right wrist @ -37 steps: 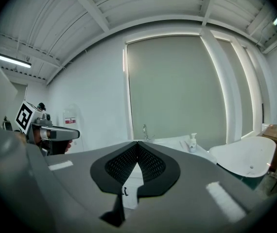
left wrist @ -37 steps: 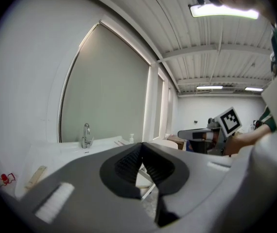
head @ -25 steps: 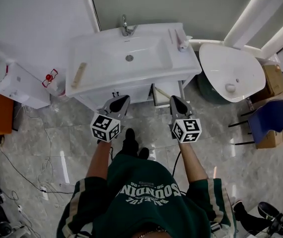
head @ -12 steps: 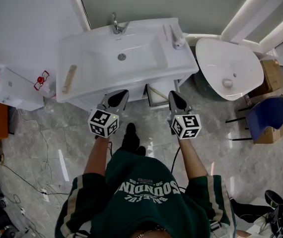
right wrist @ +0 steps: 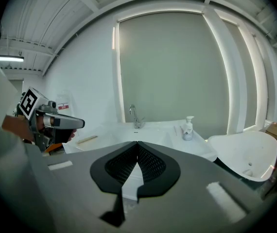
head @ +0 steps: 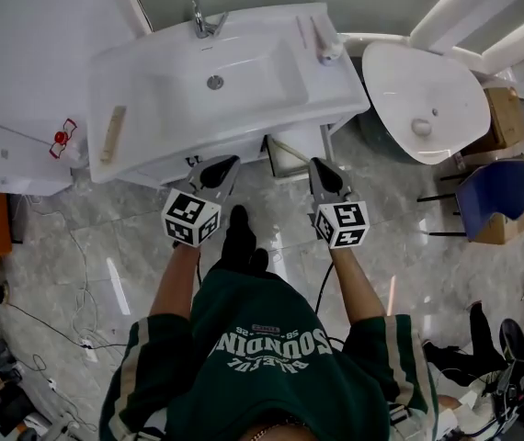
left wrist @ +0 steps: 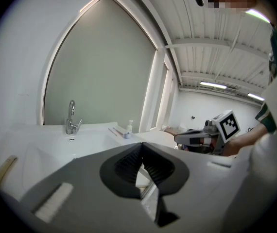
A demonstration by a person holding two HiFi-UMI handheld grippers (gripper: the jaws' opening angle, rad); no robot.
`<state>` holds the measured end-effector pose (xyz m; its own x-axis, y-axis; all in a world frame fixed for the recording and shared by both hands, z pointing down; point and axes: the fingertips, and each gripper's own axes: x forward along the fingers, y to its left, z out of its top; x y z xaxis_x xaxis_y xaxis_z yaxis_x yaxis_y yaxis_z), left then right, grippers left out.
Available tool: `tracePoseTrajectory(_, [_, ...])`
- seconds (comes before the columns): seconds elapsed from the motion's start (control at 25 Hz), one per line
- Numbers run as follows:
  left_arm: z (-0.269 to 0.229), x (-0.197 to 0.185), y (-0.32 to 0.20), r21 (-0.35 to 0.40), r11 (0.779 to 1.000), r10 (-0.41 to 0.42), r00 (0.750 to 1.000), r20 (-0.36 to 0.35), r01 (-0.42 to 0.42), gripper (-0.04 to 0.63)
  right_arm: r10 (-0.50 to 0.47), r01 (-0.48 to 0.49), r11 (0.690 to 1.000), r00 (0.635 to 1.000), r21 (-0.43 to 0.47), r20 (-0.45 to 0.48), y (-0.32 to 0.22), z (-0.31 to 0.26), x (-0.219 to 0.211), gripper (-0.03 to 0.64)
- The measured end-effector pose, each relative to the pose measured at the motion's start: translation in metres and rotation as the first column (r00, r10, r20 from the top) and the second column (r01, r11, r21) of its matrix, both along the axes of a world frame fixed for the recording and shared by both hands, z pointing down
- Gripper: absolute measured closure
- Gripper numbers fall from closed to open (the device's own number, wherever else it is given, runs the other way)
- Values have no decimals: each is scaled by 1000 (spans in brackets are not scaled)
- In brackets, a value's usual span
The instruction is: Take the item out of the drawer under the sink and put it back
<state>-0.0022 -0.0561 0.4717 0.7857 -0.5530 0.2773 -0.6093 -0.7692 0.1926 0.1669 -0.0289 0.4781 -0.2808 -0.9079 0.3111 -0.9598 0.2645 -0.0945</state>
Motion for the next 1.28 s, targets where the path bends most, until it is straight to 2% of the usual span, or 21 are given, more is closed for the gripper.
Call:
tracePoseTrajectory(0.44, [68, 10, 8, -125, 991, 46, 999, 28, -42, 546, -41, 36, 985, 999, -166, -27, -1, 87, -19, 610])
tracePoseTrajectory(0.64, [92, 13, -1, -150, 987, 62, 997, 49, -54, 546, -69, 51, 968, 996, -246, -64, -13, 129, -20, 546])
tracePoseTrajectory(0.84, [119, 21, 0, -196, 979, 73, 996, 50, -62, 546, -122, 83, 948, 986, -308, -111, -26, 173, -15, 511])
tracePoseTrajectory(1.12, [151, 23, -13, -229, 970, 97, 992, 85, -75, 546, -229, 105, 896, 942, -432, -245, -59, 251, 8, 497])
tracePoseTrajectory(1.28, [166, 19, -17, -253, 965, 102, 989, 104, -73, 546, -281, 117, 853, 924, -508, -259, -69, 300, 16, 469])
